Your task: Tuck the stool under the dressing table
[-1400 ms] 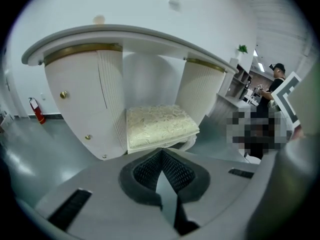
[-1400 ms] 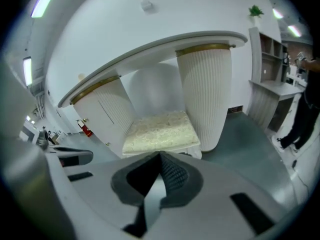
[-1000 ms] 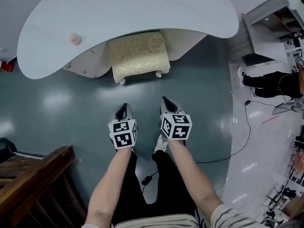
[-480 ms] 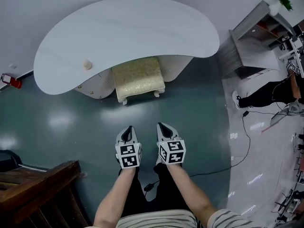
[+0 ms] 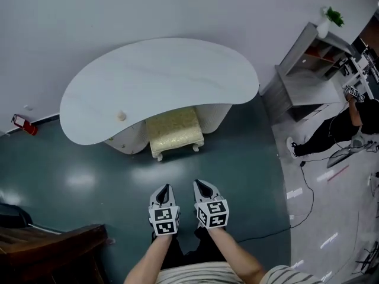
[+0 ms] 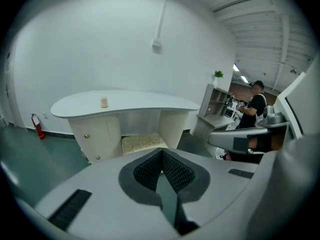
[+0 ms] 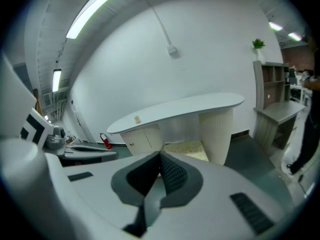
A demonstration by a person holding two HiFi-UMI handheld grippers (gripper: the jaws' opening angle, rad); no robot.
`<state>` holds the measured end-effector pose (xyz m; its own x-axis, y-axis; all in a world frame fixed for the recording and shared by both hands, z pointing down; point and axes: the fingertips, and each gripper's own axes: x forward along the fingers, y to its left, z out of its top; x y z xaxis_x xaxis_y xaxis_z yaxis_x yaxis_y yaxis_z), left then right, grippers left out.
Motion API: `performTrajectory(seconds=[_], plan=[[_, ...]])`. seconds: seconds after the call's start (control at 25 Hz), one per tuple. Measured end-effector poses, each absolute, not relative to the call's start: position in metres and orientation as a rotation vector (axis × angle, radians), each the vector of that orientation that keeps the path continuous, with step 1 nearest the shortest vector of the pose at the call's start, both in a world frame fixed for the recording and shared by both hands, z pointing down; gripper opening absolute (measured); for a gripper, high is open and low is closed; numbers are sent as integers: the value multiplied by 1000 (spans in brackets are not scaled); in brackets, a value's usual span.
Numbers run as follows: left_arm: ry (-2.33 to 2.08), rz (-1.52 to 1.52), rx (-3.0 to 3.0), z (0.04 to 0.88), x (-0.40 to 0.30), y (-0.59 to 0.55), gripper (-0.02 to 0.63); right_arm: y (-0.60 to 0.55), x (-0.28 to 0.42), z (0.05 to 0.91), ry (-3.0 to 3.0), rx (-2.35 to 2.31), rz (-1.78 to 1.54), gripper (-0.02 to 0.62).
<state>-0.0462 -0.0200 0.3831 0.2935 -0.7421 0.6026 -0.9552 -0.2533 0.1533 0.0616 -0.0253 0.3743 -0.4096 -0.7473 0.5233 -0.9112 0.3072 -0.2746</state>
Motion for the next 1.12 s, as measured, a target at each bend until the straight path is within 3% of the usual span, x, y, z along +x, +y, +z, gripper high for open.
performTrajectory(seconds=[1.12], plan=[[-1462, 229, 2364, 132, -12, -32, 5, -36, 61, 121, -2524, 1587, 501, 14]])
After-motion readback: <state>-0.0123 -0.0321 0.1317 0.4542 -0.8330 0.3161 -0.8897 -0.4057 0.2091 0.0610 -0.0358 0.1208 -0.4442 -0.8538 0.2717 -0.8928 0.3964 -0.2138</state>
